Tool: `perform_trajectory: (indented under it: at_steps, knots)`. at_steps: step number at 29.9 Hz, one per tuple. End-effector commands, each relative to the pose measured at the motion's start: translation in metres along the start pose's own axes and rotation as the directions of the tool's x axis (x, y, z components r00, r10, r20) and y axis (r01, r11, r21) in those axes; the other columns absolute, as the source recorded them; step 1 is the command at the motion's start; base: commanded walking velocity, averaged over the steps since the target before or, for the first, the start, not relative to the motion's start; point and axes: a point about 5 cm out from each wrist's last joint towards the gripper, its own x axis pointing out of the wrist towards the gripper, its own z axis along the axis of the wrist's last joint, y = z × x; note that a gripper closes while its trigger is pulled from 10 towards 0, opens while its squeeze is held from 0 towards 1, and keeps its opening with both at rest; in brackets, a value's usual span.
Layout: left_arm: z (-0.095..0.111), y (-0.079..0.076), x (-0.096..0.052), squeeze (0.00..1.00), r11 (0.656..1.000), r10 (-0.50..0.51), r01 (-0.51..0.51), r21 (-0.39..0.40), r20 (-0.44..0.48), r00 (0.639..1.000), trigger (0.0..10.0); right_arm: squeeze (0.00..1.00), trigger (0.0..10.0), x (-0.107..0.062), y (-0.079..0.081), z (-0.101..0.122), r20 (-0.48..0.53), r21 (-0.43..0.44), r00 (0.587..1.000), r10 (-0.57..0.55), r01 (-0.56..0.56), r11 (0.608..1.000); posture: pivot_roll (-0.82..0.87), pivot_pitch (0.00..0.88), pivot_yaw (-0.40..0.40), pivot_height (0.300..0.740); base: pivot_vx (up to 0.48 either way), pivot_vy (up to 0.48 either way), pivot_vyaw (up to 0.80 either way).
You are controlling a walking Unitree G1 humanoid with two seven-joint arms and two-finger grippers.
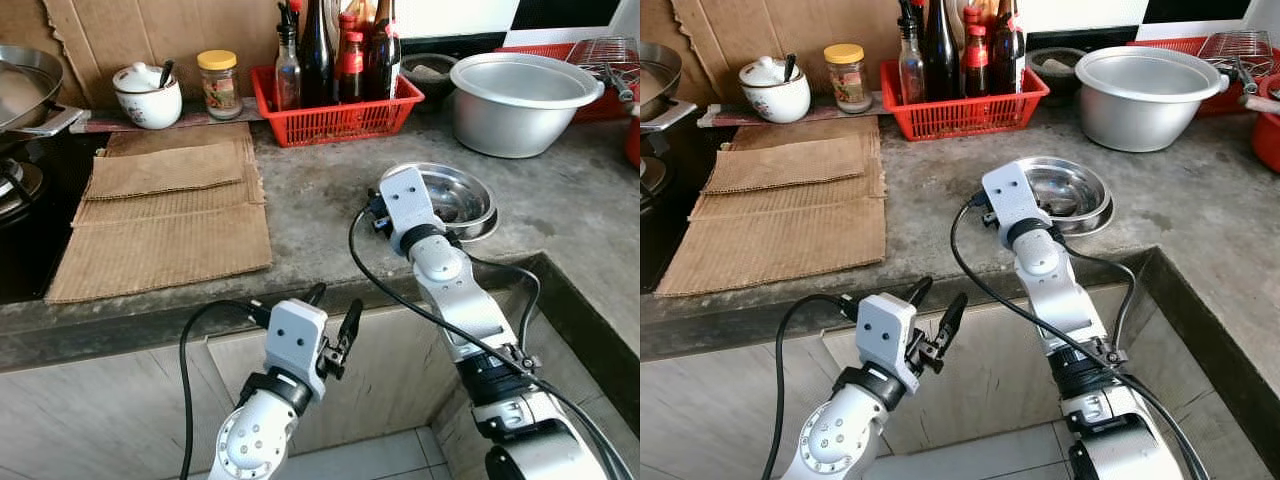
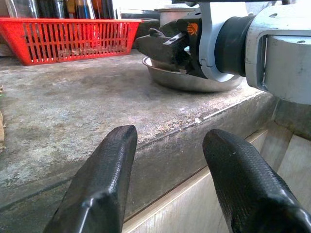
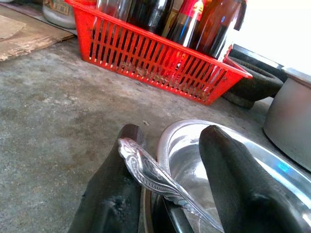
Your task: Kitchen organization
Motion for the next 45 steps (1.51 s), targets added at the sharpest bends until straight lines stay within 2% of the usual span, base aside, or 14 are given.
perform_trajectory:
  at_steps: [1, 2, 16, 18, 20, 21, 22, 26, 29, 31, 32, 38, 39, 45]
  knots:
    - [-0.002, -0.001, 0.0, 0.0, 1.0, -0.006, 0.006, 0.007, -0.014, 1.0, 10.0, 0.0, 8.3, 0.0, -0.005, 0.006, 0.017, -0.002, 1.0, -0.016, 0.016, 1.0, 0.11, 0.112, -0.036, 0.74, 0.0, 0.0, 0.0]
    - [-0.002, -0.001, 0.0, 0.0, 1.0, -0.005, 0.005, 0.007, -0.013, 1.0, 10.0, 0.0, 0.0, 0.0, -0.006, 0.007, 0.022, 0.001, 1.0, -0.022, 0.022, 1.0, 0.11, 0.113, -0.035, 0.74, 0.0, 0.0, 0.0]
    - [-0.002, 0.0, 0.001, 0.0, 1.0, -0.003, 0.003, 0.009, -0.013, 1.0, 10.0, 0.0, 0.0, 0.002, -0.013, 0.016, 0.06, 0.005, 0.995, -0.073, 0.073, 0.997, 0.11, 0.115, -0.031, 0.74, 0.0, 0.0, 0.0]
    - [-0.002, 0.001, 0.001, 0.0, 1.0, 0.004, -0.003, 0.013, -0.013, 1.0, 10.0, 0.0, 0.0, -0.002, -0.026, 0.03, 0.139, 0.049, 0.977, -0.161, 0.155, 0.987, 0.11, 0.114, -0.031, 0.74, 0.0, 0.0, 0.0]
    - [-0.002, 0.001, 0.001, 0.0, 1.0, 0.008, -0.008, 0.013, -0.011, 1.0, 10.0, 0.0, 0.0, -0.003, -0.03, 0.036, 0.171, 0.071, 0.967, -0.188, 0.178, 0.981, 0.11, 0.114, -0.031, 0.74, 0.0, 0.0, 0.0]
    - [-0.002, 0.002, 0.001, 0.0, 1.0, 0.013, -0.013, 0.012, -0.011, 1.0, 10.0, 0.0, 0.0, -0.006, -0.034, 0.042, 0.201, 0.095, 0.956, -0.214, 0.199, 0.975, 0.11, 0.113, -0.03, 0.74, 0.0, 0.0, 0.0]
    - [-0.001, 0.004, 0.001, 0.0, 1.0, 0.026, -0.026, 0.01, -0.011, 1.0, 10.0, 0.0, 0.0, -0.014, -0.041, 0.052, 0.245, 0.16, 0.936, -0.254, 0.219, 0.962, 0.11, 0.11, -0.029, 0.74, 0.0, 0.0, 0.0]
    - [-0.002, 0.005, 0.001, 0.0, 0.999, 0.034, -0.034, 0.006, -0.011, 0.999, 10.0, 0.0, 0.0, -0.022, -0.045, 0.059, 0.275, 0.202, 0.919, -0.283, 0.232, 0.952, 0.11, 0.109, -0.026, 0.74, 0.0, 0.0, 0.0]
    - [-0.001, 0.009, 0.002, 0.0, 0.998, 0.062, -0.062, -0.007, -0.009, 0.998, 10.0, 0.0, 0.0, -0.041, -0.047, 0.068, 0.334, 0.268, 0.889, -0.314, 0.23, 0.936, 0.1, 0.102, -0.022, 0.74, 0.0, 0.0, 0.0]
    - [0.0, 0.01, 0.002, 0.0, 0.998, 0.069, -0.069, -0.01, -0.007, 0.998, 10.0, 0.0, 0.0, -0.046, -0.047, 0.069, 0.342, 0.282, 0.884, -0.318, 0.227, 0.932, 0.1, 0.101, -0.02, 0.74, 0.0, 0.0, 0.0]
    - [0.002, 0.013, 0.004, 0.0, 0.996, 0.084, -0.084, -0.014, 0.003, 0.996, 10.0, 0.0, 0.0, -0.056, -0.046, 0.071, 0.35, 0.316, 0.878, -0.327, 0.218, 0.923, 0.1, 0.096, -0.016, 0.74, 0.0, 0.0, 0.0]
    - [0.009, 0.019, 0.008, 0.0, 0.994, 0.113, -0.113, -0.014, 0.032, 0.993, 10.0, 0.0, 0.0, -0.071, -0.051, 0.073, 0.35, 0.321, 0.861, -0.369, 0.259, 0.911, 0.09, 0.078, -0.007, 0.74, 0.0, 0.0, 0.0]
    - [0.011, 0.02, 0.01, 0.0, 0.992, 0.124, -0.123, -0.019, 0.04, 0.991, 10.0, 0.0, 0.0, -0.078, -0.054, 0.07, 0.334, 0.325, 0.858, -0.391, 0.285, 0.902, 0.09, 0.07, -0.005, 0.74, 0.0, 0.0, 0.0]
    - [0.011, 0.026, 0.011, 0.0, 0.99, 0.141, -0.14, -0.017, 0.041, 0.989, 10.0, 0.0, 0.0, -0.093, -0.058, 0.055, 0.268, 0.308, 0.873, -0.409, 0.324, 0.894, 0.09, 0.052, -0.003, 0.74, 0.0, 0.0, -0.22]
